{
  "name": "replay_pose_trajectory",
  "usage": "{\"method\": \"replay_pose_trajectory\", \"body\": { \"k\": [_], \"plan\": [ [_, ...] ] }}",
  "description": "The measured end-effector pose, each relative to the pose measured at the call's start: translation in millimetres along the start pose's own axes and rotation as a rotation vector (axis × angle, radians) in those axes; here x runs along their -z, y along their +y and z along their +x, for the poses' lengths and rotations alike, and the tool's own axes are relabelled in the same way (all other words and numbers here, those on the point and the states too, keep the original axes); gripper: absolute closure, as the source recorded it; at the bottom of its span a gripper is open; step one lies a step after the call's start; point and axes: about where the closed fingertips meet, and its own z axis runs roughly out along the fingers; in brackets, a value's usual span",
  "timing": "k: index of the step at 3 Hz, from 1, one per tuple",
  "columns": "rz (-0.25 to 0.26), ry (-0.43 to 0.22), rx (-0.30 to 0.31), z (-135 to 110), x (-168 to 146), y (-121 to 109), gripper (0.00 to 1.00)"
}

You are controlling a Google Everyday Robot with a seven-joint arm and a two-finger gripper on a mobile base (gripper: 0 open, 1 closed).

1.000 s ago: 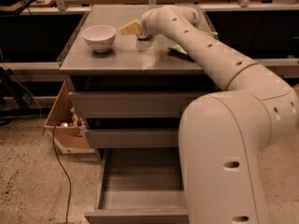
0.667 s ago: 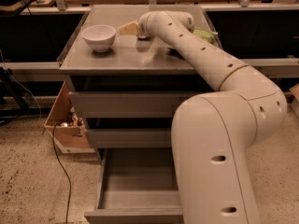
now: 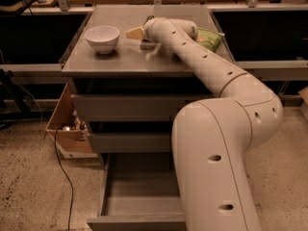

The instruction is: Place green can into bottom drawer

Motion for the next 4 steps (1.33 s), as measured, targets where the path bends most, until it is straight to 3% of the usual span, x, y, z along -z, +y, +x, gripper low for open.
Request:
{"method": "replay_pose_trajectory", "body": {
  "k": [2,3,4],
  "plan": [
    [0.000,-0.052,0.070,-14.0,13.2,-5.7,0.63],
    [-0.037,-0.048,0.102,-18.1,35.7,2.7,0.85],
    [-0.088,-0.032,0.121,-20.5,71.1,12.1,1.00]
  ]
}}
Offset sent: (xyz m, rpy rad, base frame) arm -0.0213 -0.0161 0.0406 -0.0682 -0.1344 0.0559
